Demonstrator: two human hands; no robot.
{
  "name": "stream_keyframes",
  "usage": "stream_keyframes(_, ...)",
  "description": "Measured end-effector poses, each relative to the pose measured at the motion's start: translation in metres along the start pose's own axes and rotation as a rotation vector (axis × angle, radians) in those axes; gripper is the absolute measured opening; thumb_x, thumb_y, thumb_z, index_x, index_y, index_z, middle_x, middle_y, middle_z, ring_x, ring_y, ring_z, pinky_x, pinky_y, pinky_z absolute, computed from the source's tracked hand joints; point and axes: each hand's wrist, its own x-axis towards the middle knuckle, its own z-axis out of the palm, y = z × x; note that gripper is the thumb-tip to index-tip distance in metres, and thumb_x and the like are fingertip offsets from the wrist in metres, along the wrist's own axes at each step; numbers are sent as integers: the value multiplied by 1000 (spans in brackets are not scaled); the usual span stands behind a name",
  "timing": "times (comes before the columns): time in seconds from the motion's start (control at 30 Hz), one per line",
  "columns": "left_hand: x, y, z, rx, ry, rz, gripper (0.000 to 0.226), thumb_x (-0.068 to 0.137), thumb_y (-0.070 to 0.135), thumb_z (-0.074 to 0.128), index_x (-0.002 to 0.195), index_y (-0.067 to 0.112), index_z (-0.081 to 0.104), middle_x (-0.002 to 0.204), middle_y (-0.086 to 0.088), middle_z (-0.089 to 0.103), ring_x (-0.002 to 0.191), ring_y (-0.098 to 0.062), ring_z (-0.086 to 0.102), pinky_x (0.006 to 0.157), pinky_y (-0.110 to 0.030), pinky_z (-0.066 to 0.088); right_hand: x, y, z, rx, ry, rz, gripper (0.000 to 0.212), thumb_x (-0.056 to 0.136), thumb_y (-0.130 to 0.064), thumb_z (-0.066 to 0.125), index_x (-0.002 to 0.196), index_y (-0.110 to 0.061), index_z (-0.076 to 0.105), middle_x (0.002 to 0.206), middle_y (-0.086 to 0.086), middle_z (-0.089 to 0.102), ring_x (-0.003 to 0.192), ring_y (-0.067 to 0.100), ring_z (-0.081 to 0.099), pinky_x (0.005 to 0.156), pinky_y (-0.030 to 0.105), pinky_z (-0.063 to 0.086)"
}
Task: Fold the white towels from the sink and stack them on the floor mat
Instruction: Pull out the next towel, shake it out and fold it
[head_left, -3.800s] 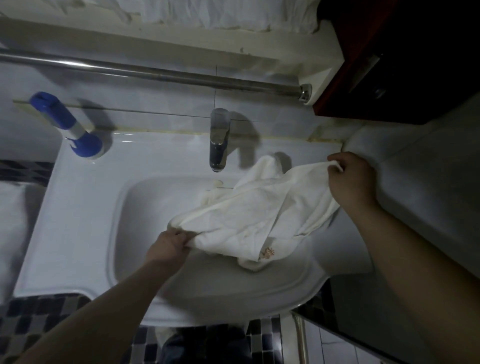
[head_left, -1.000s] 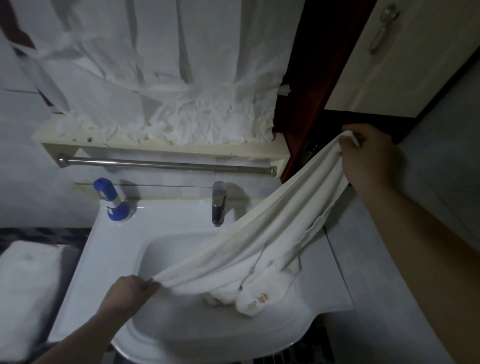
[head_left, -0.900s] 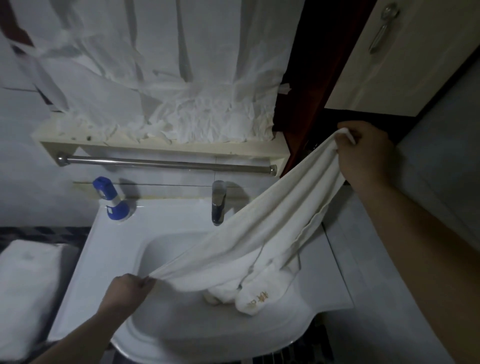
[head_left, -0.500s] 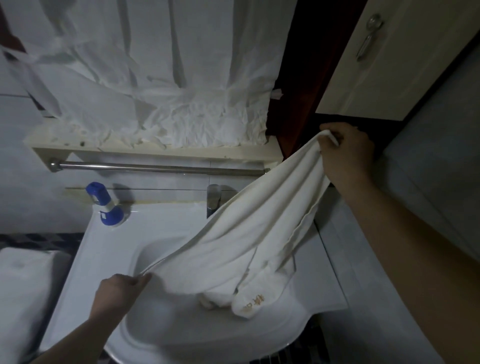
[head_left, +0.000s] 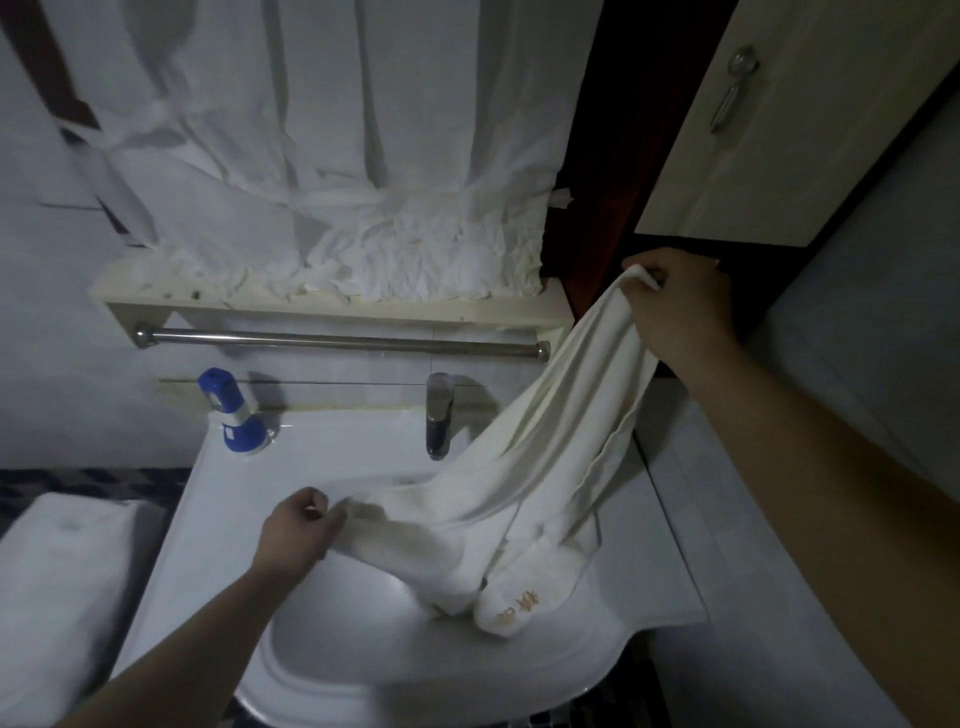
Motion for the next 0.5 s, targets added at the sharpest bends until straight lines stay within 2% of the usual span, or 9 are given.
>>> stream_keyframes(0.1, -7, 37, 3, -192, -165, 51, 25, 86, 15, 72, 69, 12, 54, 55, -5, 57, 54, -23, 50, 57, -35, 43, -4, -7, 5, 27, -63, -38, 25, 94, -18, 58, 115, -19, 72, 115, 2, 70, 106, 19, 64, 89, 26, 49)
stream_keyframes(0.2, -21, 83, 5, -398, -264, 78, 17, 89, 13, 71, 78, 8, 58, 65, -9, 58, 65, -28, 55, 62, -39, 47, -8, -14, 10, 59, -111, -42, 21, 92, -19, 60, 107, -20, 74, 100, -5, 68, 94, 10, 61, 82, 21, 45)
stream_keyframes(0.3, -34, 134, 2, -597, -307, 92, 13, 94, 10, 64, 84, 6, 58, 71, -9, 59, 72, -28, 58, 70, -41, 49, -10, -23, 13, 84, -143, -27, 17, 91, -21, 60, 101, -23, 74, 91, -10, 64, 86, 8, 60, 74, 19, 44)
stream_keyframes(0.4, -45, 180, -4, -727, -314, 141, 20, 97, 9, 60, 77, 12, 57, 69, -5, 61, 66, -21, 59, 66, -33, 50, -14, -32, 12, 131, -157, -42, 14, 91, -19, 61, 95, -26, 73, 82, -18, 60, 80, 3, 58, 64, 14, 42)
stream_keyframes(0.5, -56, 213, -8, -770, -339, 219, 17, 96, 9, 60, 80, 13, 59, 69, -4, 58, 63, -18, 58, 62, -31, 49, -21, -43, 8, 152, -163, -78, 14, 91, -19, 62, 98, -24, 73, 81, -21, 59, 79, -1, 58, 64, 10, 41)
